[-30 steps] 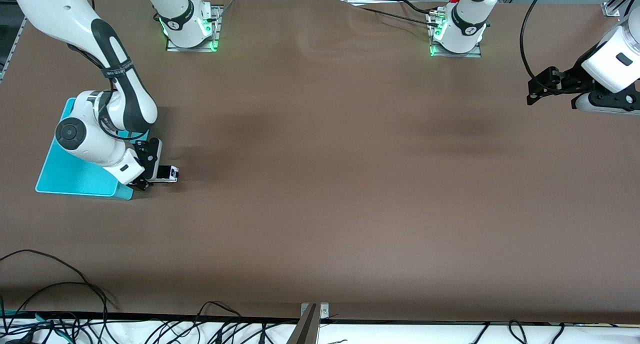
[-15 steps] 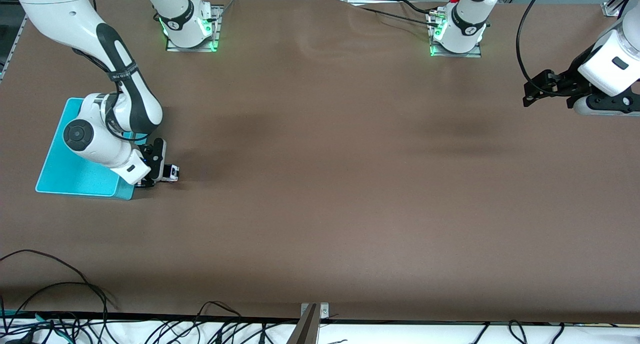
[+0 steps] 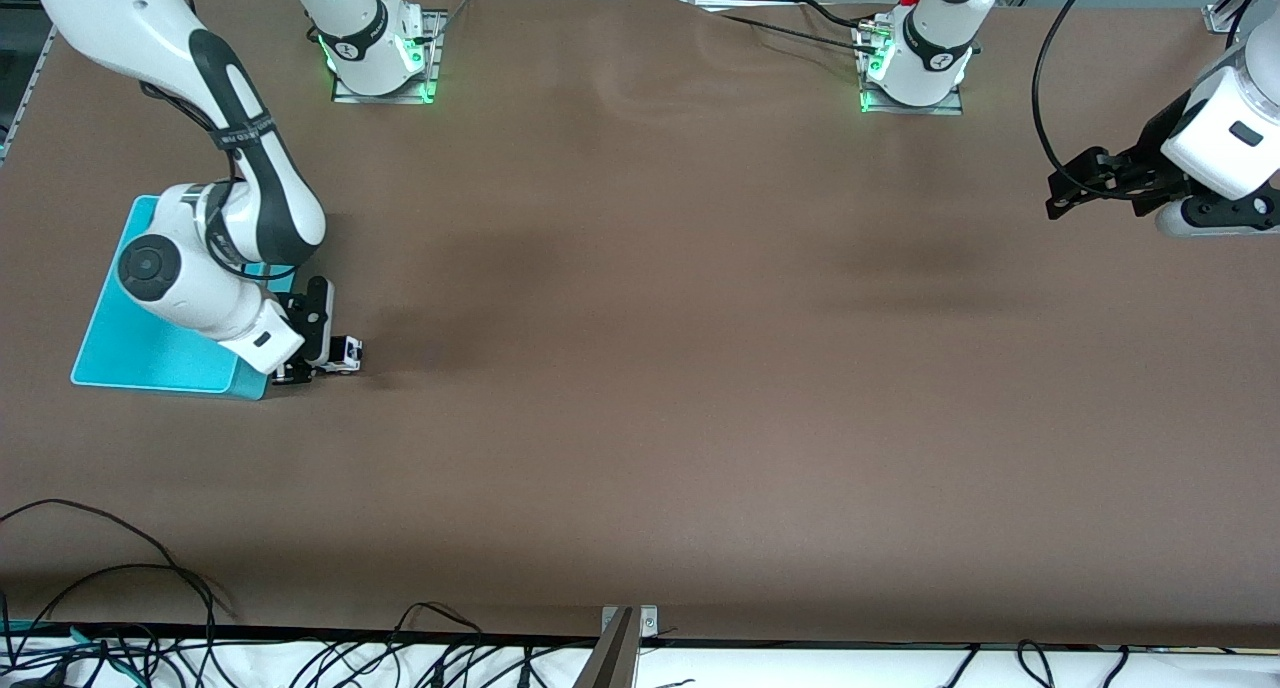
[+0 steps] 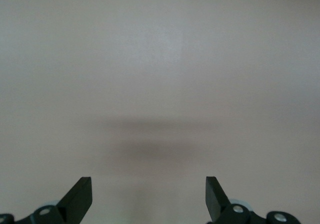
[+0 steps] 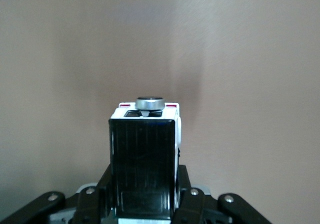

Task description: Wind and store white jeep toy

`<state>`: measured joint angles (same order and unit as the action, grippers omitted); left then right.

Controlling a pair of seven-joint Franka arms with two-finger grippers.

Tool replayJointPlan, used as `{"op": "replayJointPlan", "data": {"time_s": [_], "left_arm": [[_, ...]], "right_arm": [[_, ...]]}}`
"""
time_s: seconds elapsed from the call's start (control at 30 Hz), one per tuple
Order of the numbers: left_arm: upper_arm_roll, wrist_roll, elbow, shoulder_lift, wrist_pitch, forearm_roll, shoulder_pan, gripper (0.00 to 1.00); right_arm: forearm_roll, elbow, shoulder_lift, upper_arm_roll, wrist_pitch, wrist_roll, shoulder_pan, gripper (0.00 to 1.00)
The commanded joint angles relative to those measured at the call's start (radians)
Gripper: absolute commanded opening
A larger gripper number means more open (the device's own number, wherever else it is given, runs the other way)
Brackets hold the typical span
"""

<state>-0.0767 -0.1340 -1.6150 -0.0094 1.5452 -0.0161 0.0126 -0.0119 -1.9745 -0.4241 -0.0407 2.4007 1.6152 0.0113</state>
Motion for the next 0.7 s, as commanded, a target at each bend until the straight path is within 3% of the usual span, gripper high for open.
{"op": "replayJointPlan", "data": {"time_s": [0.0,0.3,0.67], "left_arm": [[0.000,-0.010,0.040,0.020,-0.022,-0.007,0.006,1.00],[-0.003,-0.012,0.046,0.020,-0.020,-0.004,-0.005,1.00],[-0.003,-0.012,0.057,0.020,-0.016,-0.004,-0.003,1.00]], "right_arm": [[0.015,0.106,0.028,-0.008,-0.153,0.014,0.006,0.01],[0.018,0.241,0.077,0.039,-0.408,0.003,0.010,0.01],[0.020,0.189,0.186,0.153,-0.525,0.055,0.012,0.01]]}}
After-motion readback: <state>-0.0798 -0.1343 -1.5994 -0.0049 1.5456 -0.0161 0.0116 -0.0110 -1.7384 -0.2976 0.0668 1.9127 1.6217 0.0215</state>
